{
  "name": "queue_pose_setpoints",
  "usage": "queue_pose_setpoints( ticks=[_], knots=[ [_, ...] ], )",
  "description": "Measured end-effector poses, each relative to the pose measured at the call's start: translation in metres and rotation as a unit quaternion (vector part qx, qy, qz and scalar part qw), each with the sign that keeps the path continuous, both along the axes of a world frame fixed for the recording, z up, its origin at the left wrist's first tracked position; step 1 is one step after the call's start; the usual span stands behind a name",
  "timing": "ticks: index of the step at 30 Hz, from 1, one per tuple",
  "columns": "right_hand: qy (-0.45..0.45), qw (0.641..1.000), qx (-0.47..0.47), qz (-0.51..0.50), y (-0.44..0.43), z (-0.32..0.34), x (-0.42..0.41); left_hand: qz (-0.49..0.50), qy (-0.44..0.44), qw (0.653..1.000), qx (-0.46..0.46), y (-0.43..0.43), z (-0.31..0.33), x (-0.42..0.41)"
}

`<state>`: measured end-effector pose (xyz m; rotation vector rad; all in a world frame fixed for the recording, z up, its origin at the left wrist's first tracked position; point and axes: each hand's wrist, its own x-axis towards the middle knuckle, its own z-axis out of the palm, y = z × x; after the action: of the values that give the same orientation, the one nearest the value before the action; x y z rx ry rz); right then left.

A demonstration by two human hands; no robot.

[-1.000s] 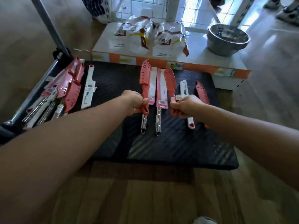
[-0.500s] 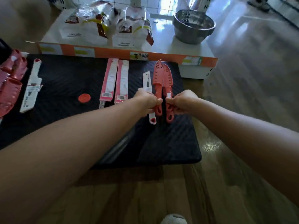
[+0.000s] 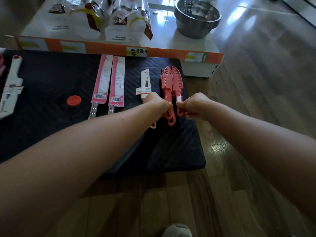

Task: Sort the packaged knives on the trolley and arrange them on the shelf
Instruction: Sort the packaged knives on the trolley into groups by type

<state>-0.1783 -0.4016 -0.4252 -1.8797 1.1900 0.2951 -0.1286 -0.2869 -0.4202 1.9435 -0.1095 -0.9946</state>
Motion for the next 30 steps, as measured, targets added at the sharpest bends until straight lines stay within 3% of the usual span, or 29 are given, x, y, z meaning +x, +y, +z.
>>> queue_pose_setpoints(
  ticks=[2,5,9,16,25,30],
  knots=[
    [0.021,0.999,-0.013,0.042,-0.003,0.001,-0.004,0.014,-0.02,1.0,0.009,-0.003,-0.006,0.001],
    [0.047,0.994,-0.027,0.099,-0.005,0.004,-0.009,-0.049,-0.115,0.991,0.053,-0.002,-0.011,0.002],
    [0.057,0.989,-0.055,0.127,-0.005,0.006,-0.012,-0.079,-0.174,0.98,0.062,0.001,-0.017,0.009],
    [-0.039,0.985,-0.113,0.121,-0.001,0.007,-0.01,-0.169,-0.359,0.915,0.065,0.007,-0.017,0.012],
    [-0.158,0.953,-0.191,0.174,0.024,0.009,0.001,-0.215,-0.407,0.884,0.085,0.036,-0.015,0.025],
    [-0.14,0.925,-0.237,0.262,0.045,0.013,0.007,-0.265,-0.481,0.818,0.17,0.084,-0.01,0.049]
  ],
)
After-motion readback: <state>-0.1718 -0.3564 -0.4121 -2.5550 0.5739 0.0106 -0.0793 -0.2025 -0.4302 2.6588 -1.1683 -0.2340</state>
